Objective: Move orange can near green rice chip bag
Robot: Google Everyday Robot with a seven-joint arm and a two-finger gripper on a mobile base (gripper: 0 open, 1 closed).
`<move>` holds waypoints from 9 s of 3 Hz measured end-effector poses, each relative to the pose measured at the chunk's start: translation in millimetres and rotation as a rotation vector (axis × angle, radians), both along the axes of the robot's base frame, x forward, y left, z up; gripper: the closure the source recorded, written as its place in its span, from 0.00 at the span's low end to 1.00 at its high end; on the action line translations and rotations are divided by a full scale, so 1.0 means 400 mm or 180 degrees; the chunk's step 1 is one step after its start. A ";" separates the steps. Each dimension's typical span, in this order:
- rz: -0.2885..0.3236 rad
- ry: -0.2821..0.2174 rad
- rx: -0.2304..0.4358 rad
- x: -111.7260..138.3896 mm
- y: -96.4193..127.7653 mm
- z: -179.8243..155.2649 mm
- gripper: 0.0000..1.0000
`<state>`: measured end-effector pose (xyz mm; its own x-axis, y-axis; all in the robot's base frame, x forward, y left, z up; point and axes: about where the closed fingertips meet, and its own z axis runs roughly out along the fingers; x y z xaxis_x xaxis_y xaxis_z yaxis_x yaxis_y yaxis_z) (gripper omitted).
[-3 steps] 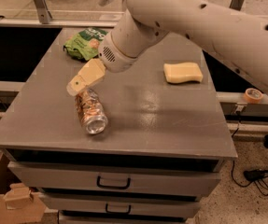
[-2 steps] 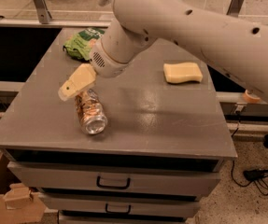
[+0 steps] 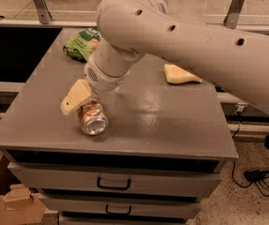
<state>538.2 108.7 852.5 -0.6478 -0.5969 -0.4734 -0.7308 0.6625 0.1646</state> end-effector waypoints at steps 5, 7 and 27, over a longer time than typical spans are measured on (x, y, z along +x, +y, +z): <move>0.0363 -0.1034 0.0035 0.134 -0.075 0.203 1.00; 0.0354 -0.1184 0.0067 0.171 -0.102 0.228 1.00; 0.0099 -0.2507 0.1865 0.705 -0.245 0.102 0.00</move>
Offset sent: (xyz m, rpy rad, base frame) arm -0.0078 -0.0099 -0.0020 -0.0649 -0.0537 -0.0386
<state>820.4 10.7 893.5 -0.0077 -0.1413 -0.9899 -0.7882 0.6101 -0.0810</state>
